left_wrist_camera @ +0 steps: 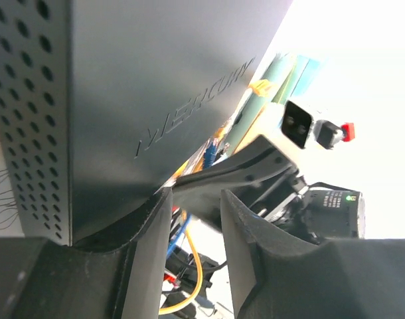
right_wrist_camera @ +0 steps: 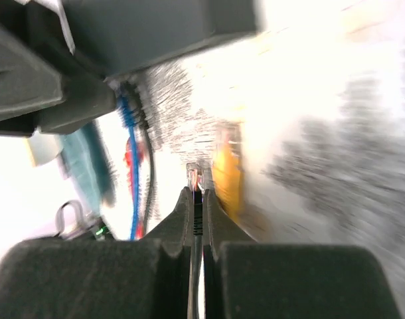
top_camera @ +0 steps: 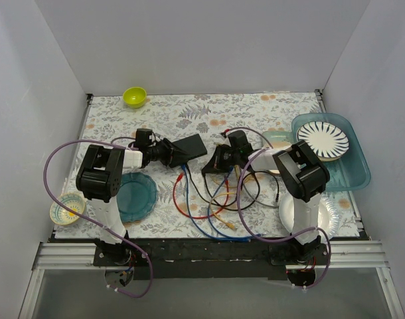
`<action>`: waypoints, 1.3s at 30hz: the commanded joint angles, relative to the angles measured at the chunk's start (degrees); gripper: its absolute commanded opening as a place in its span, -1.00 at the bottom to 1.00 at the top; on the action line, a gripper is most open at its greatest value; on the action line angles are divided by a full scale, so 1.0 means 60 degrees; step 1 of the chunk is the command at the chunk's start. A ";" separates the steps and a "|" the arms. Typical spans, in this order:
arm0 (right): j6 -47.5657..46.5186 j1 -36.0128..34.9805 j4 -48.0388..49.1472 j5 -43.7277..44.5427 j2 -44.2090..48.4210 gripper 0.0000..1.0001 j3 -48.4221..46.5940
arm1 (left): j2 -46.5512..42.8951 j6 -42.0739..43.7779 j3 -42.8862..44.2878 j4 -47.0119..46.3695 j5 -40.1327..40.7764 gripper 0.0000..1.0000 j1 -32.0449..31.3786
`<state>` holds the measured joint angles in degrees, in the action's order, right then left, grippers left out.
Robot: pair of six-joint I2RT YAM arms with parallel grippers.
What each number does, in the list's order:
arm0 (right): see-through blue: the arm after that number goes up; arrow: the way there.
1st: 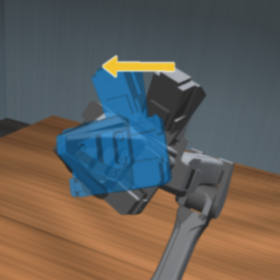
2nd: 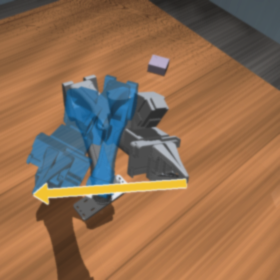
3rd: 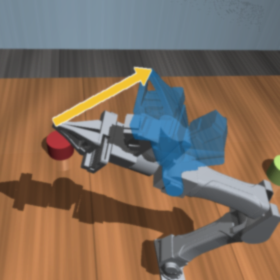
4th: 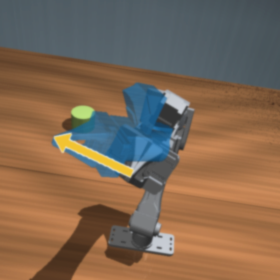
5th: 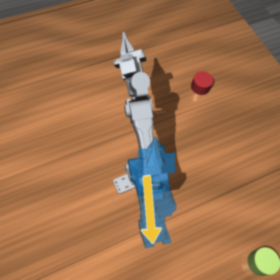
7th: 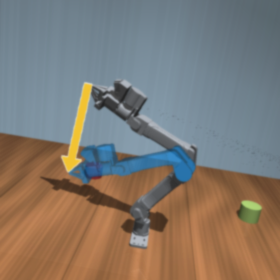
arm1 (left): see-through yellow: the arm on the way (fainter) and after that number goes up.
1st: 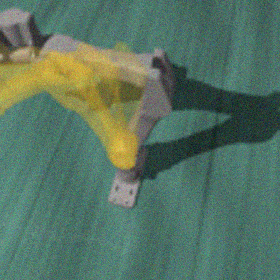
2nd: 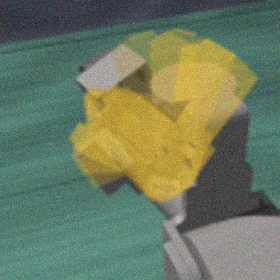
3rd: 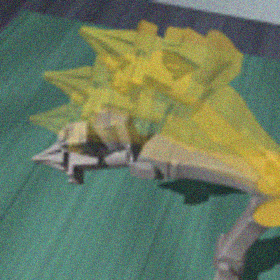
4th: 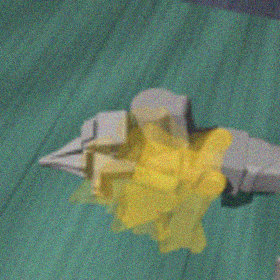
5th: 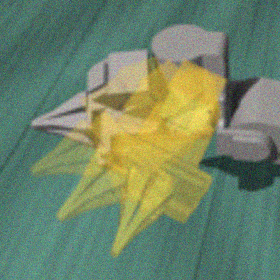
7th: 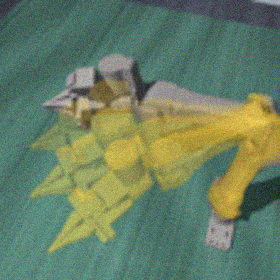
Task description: Pull the plug from the switch port
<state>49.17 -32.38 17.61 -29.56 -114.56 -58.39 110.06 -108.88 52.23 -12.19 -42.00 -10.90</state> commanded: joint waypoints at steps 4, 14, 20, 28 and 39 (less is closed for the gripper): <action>-0.1910 0.0724 -0.1764 0.0841 0.0841 -0.71 -0.0449 | -0.0706 -0.0324 0.0085 -0.0327 0.0437 -0.26 0.0190; -0.1662 -0.0169 -0.1454 0.0607 0.0523 -0.13 -0.2102 | -0.1410 -0.0836 -0.0500 -0.1233 0.0964 -0.19 0.0292; -0.1325 -0.0594 -0.1689 0.0049 -0.0825 -0.13 -0.3085 | -0.1191 -0.0531 -0.0386 -0.0330 0.1447 -0.20 0.0351; -0.0973 -0.0609 -0.1821 0.0034 -0.1414 -0.14 -0.3378 | -0.0384 0.0261 0.0246 0.1636 0.1667 -0.25 0.0366; -0.0387 -0.0609 -0.1543 0.0210 -0.2161 -0.16 -0.3788 | -0.0472 0.0510 0.0011 0.1752 0.1668 -0.25 0.0366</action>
<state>45.60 -36.07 7.64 -29.56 -124.92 -78.70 107.59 -108.55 53.49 -7.49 -34.46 -8.80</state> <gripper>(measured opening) 0.425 0.373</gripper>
